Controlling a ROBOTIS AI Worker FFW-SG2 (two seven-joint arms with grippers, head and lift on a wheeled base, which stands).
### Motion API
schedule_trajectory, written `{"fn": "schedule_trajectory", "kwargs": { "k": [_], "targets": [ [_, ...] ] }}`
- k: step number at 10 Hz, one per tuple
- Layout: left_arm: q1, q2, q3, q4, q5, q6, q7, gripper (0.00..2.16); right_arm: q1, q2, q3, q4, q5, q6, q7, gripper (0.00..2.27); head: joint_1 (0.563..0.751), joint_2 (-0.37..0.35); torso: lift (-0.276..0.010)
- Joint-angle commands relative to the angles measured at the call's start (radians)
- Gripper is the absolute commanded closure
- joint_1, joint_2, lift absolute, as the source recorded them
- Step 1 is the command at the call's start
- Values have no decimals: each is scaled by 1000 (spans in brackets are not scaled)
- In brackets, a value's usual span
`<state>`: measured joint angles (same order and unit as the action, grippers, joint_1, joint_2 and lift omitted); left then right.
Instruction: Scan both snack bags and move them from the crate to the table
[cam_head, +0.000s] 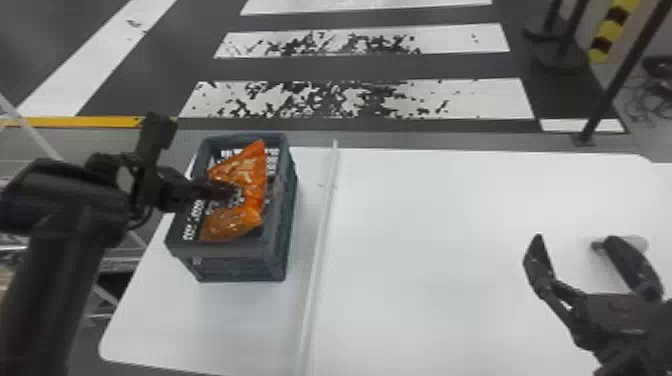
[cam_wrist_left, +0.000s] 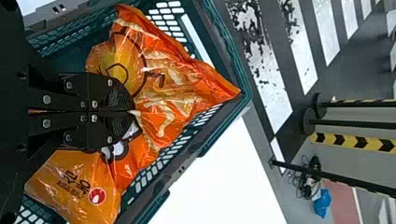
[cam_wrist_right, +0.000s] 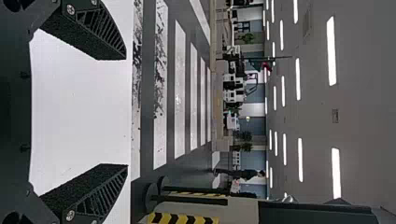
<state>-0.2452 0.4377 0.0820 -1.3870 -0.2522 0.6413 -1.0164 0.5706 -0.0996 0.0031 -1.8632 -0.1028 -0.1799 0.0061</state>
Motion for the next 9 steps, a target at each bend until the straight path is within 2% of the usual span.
{"fn": "schedule_trajectory", "kwargs": {
  "k": [1,4,7,9],
  "targets": [
    [34,1,53,-32,41,-16,-4,2128,0,1,1,1,0,1,0,110,695,144,-35],
    [80,1,133,-107,126,-16,-19,2128,0,3,1,1,5,7,0,110,695,160,-35],
    [104,-13,165,-158,194,-44,-4,2128,2,6,5,-2,9,14,0,110,695,163,-35],
    [121,-33,170,-254,211,-7,-5,2128,2,6,5,-2,9,17,-2,110,695,152,-35]
  ]
}}
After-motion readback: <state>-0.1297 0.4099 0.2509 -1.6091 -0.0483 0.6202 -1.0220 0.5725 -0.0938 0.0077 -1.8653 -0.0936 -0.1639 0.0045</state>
